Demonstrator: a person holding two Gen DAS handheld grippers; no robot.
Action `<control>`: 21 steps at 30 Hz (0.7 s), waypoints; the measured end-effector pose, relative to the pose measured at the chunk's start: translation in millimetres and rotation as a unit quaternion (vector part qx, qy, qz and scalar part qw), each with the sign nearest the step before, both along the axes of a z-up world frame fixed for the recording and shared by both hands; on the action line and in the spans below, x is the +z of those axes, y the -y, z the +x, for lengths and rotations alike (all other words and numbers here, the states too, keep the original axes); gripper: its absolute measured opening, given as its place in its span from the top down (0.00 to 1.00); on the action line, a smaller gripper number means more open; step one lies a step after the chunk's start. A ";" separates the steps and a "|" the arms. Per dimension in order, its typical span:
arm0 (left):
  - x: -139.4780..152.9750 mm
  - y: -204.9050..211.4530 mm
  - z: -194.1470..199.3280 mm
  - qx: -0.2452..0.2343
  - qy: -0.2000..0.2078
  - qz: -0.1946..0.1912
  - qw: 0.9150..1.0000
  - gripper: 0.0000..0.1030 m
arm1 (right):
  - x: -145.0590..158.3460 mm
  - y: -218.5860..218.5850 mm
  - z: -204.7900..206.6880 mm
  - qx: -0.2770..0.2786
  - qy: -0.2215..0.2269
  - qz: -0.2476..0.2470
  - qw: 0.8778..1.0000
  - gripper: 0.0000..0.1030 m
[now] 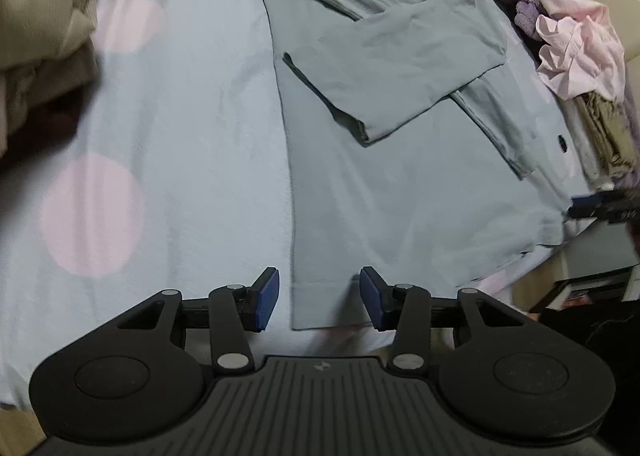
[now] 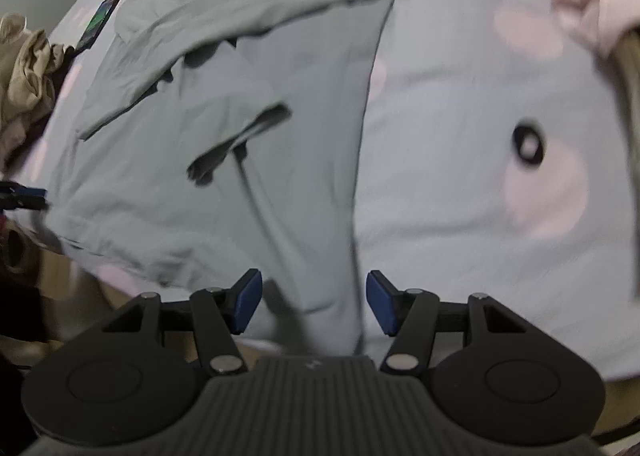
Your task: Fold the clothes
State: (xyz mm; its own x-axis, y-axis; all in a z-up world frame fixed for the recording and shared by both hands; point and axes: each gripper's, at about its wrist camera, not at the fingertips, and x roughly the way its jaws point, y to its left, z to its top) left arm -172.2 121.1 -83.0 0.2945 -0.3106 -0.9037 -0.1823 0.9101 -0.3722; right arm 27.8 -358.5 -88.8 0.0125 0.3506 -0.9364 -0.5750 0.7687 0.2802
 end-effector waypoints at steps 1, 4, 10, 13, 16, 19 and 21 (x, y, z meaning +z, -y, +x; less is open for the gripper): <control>-1.1 -0.2 1.1 0.000 -0.002 -0.005 1.000 0.64 | -3.0 1.1 -0.3 -0.003 -0.006 -0.001 1.000 0.41; -3.7 -0.6 4.0 -0.002 -0.007 -0.013 1.000 0.68 | -7.2 5.0 0.4 -0.012 -0.013 0.000 1.000 0.41; -5.0 3.7 4.8 -0.016 -0.015 -0.023 0.999 0.95 | -9.2 17.1 11.8 -0.046 -0.052 0.027 0.997 0.42; 1.4 10.8 2.7 -0.036 -0.007 -0.020 0.999 0.97 | -13.9 16.5 7.9 -0.033 -0.071 0.028 0.997 0.57; 11.0 11.1 -1.2 -0.037 0.000 -0.036 0.999 0.97 | -12.8 14.2 3.4 -0.014 -0.077 0.032 0.996 0.84; 19.6 3.2 -7.3 -0.026 0.001 -0.053 0.998 0.98 | -9.6 14.5 1.6 -0.001 -0.083 0.040 0.996 0.91; 28.0 -2.7 -11.8 -0.029 0.002 -0.062 0.998 0.98 | -4.6 16.0 -0.7 0.009 -0.093 0.054 0.994 0.92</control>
